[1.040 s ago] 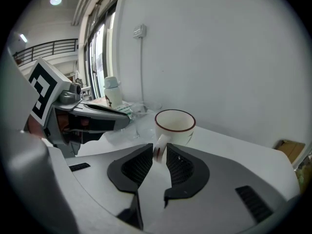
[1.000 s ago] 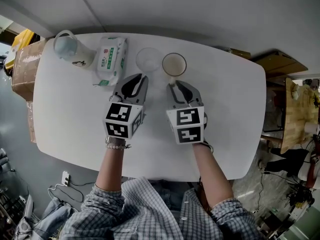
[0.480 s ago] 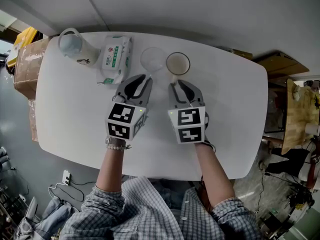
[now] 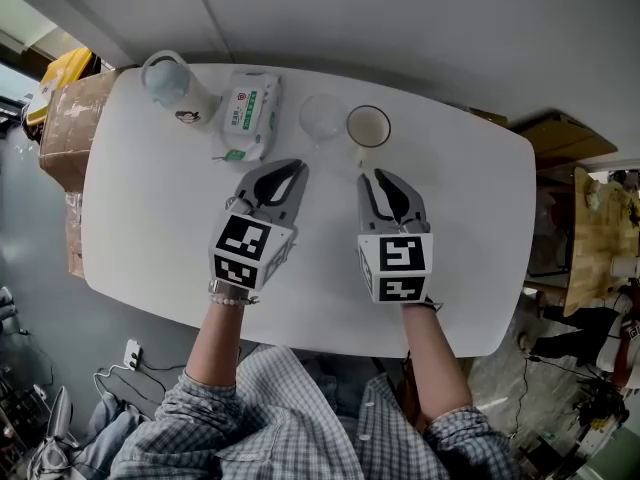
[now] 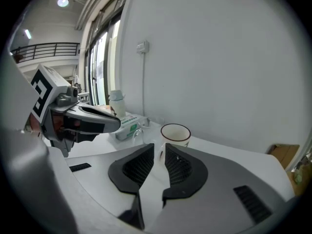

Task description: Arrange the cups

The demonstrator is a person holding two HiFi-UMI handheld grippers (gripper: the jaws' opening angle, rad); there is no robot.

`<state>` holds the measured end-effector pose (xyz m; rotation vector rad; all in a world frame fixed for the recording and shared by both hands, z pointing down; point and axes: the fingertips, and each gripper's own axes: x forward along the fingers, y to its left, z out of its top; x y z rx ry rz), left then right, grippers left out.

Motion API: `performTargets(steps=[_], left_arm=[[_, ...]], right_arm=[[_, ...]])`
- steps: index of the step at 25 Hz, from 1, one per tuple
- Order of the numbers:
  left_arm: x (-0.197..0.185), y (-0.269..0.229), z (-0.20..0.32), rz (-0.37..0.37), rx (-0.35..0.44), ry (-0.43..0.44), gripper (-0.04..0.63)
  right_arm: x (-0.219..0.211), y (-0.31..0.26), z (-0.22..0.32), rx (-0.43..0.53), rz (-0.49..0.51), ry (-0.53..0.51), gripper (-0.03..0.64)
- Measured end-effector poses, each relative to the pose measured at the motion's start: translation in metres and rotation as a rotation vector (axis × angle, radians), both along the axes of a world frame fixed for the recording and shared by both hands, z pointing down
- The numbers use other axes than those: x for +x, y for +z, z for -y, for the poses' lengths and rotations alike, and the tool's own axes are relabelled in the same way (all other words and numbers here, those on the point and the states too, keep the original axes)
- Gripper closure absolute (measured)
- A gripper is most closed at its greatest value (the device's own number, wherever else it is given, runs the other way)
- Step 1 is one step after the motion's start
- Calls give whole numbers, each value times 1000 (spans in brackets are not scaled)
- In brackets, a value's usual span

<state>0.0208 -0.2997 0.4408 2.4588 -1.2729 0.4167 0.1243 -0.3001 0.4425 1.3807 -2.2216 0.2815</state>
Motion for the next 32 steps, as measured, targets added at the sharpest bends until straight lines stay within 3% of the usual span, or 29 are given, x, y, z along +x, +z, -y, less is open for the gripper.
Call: performTargets(steps=[2, 11, 24, 32], left_arm=[[1, -8, -7, 16, 17, 31, 574], [-4, -52, -50, 20, 72, 115, 584], [-48, -107, -88, -18, 152, 31, 584], [-54, -123, -93, -85, 186, 18, 584]], right_arm=[[0, -9, -9, 28, -8, -10, 568], [5, -55, -49, 96, 52, 3, 574], [2, -120, -86, 234, 85, -14, 575], [-1, -139, -92, 260, 34, -64, 577]])
